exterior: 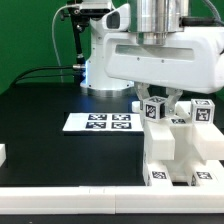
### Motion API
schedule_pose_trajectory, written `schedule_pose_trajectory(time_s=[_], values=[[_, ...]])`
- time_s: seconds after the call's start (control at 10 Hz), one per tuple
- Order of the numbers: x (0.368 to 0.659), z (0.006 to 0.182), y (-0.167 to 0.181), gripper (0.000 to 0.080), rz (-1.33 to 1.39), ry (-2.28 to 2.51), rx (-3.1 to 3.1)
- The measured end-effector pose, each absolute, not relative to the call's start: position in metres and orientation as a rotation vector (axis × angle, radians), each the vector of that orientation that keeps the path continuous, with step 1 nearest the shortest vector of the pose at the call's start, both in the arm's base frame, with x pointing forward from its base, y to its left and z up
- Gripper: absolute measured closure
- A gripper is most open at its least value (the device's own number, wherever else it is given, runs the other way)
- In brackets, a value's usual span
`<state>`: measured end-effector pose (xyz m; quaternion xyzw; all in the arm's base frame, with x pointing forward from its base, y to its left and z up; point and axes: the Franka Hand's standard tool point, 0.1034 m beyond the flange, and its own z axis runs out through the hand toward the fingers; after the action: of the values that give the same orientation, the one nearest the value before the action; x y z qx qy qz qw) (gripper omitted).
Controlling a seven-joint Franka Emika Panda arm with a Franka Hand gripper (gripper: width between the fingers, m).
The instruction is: Assemble chair
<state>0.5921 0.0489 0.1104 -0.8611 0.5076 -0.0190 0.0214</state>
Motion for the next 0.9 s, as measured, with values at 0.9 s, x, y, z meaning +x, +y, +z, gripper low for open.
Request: schedule_pose_trajectory(time_s=[0.9], values=[[0.5917, 0.1109, 0.0504, 0.0325, -0.005, 1.616, -2.617]])
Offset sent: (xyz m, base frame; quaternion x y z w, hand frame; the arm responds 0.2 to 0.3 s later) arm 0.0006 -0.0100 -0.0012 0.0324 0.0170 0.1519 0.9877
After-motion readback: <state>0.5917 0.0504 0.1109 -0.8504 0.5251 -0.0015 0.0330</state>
